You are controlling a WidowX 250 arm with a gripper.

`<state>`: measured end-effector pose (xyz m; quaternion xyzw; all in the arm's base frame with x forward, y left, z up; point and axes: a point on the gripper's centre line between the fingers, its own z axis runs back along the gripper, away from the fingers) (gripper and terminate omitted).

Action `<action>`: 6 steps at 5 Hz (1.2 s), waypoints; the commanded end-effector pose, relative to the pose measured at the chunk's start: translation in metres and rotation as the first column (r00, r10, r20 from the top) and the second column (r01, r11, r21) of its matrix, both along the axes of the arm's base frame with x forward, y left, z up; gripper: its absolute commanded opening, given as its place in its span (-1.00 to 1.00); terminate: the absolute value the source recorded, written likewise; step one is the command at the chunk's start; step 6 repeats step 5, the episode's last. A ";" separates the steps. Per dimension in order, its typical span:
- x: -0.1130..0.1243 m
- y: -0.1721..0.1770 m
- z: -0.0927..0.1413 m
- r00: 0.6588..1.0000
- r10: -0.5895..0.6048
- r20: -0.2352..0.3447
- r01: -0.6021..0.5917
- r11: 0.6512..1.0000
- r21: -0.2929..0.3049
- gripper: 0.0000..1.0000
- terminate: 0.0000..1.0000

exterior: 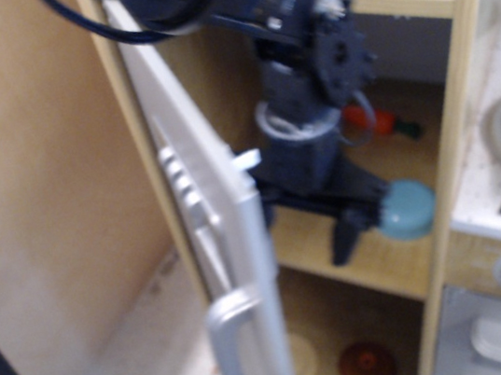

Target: Open fridge

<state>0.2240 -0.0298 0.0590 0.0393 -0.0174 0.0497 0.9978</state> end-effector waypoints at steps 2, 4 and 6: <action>-0.012 0.071 0.025 0.991 0.075 0.108 -0.077 0.997 0.013 1.00 -1.00; -0.012 0.103 0.020 0.980 0.151 0.126 -0.150 0.988 -0.022 1.00 -1.00; -0.012 0.103 0.020 0.980 0.151 0.126 -0.150 0.988 -0.022 1.00 1.00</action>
